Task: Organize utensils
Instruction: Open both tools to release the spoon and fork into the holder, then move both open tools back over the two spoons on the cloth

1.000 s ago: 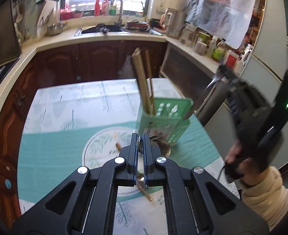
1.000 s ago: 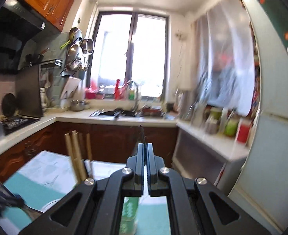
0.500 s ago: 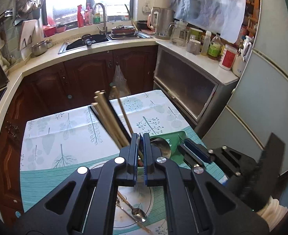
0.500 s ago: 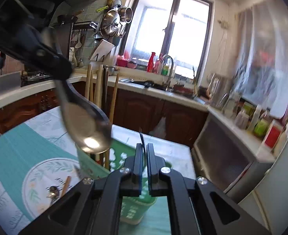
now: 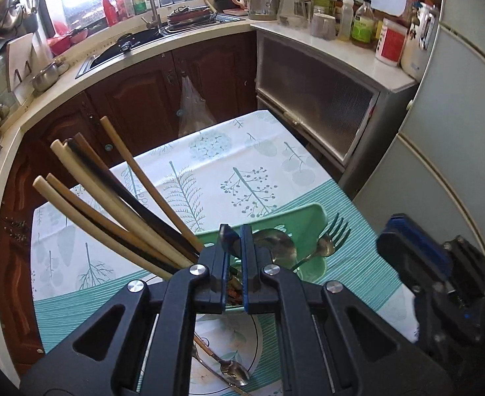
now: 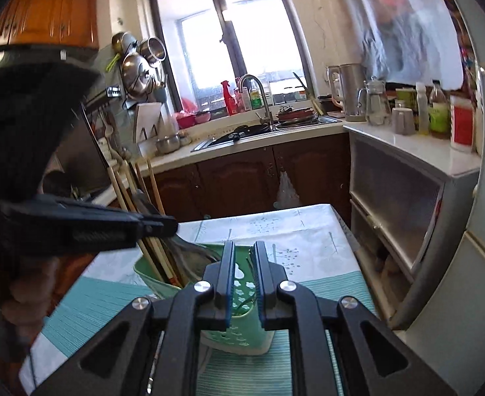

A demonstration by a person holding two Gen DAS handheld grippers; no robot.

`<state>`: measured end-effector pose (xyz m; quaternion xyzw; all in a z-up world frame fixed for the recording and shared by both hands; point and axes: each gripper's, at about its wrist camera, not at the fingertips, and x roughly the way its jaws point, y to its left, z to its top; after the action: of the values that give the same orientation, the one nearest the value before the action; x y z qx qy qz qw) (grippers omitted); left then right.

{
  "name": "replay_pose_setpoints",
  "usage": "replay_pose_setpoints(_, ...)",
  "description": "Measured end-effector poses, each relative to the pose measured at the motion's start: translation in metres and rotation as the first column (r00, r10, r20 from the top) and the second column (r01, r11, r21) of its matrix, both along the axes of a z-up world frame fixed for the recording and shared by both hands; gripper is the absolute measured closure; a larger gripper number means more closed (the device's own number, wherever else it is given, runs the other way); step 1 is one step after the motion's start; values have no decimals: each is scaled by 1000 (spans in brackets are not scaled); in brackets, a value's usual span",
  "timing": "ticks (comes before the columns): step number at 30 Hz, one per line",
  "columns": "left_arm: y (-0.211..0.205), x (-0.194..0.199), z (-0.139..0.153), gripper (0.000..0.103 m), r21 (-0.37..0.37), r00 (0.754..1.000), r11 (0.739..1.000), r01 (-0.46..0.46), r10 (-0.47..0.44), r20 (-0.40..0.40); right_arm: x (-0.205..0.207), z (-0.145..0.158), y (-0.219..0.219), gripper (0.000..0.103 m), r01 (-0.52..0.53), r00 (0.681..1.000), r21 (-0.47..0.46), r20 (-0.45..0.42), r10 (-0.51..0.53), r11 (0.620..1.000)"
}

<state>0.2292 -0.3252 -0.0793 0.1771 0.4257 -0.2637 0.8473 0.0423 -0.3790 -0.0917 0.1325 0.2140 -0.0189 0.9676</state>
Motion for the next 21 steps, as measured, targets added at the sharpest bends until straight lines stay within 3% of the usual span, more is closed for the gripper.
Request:
replay_pose_setpoints(6,2,-3,-2,92,-18,1000,1000,3,-4,-21,-13,11,10,91,-3,1000,3,29,3,1000)
replay_pose_setpoints(11,19,-13,15,63,-60,1000,998,-9,9,0,-20,18,20,90,-23,999,-18,25,24,1000)
replay_pose_setpoints(21,59,-35,40,62,-118,1000,993,-20,18,-15,-35,15,37,90,-56,998,-38,4,56,998)
